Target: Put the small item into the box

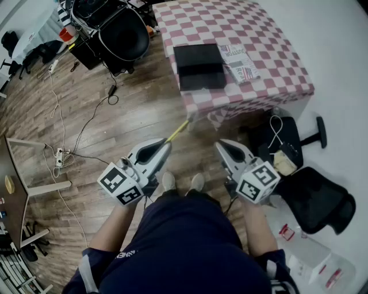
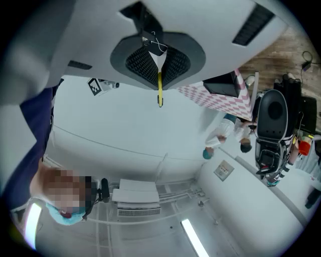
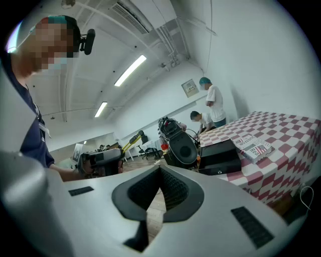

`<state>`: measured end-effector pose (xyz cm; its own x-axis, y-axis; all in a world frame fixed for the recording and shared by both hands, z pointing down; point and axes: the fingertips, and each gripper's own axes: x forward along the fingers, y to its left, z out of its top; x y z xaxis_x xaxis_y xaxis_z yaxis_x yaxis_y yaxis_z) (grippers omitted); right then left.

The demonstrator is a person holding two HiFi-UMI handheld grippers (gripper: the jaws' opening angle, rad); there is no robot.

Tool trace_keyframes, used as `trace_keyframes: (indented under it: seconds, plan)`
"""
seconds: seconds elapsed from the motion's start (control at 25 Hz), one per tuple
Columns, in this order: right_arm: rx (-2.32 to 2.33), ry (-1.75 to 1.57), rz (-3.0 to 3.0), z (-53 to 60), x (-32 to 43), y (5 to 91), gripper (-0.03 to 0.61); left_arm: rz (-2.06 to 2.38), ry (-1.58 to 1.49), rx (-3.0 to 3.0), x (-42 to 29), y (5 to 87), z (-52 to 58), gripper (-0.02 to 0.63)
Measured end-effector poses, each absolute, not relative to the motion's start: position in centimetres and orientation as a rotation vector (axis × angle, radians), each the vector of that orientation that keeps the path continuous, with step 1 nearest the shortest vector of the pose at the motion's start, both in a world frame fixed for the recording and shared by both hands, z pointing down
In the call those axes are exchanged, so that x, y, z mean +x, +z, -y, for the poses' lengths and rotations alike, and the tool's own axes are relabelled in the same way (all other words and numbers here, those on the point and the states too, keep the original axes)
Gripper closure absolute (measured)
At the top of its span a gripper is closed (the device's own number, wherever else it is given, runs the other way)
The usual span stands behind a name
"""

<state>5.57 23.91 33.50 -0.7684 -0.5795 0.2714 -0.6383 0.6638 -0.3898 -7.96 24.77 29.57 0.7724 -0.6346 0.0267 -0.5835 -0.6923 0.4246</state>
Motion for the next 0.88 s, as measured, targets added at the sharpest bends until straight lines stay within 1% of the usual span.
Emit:
trace_keyframes:
  seconds: [0.4, 0.88]
  plan:
    - [0.975, 0.745, 2.766, -22.7, 8.0, 33.9, 0.561, 0.955, -0.156, 2.548, -5.1, 29.8, -23.8, 0.568]
    - [0.892, 0.816, 2.765, -21.3, 13.3, 36.1, 0.56, 1.051, -0.109, 2.487, -1.2, 32.3, -22.5, 0.568]
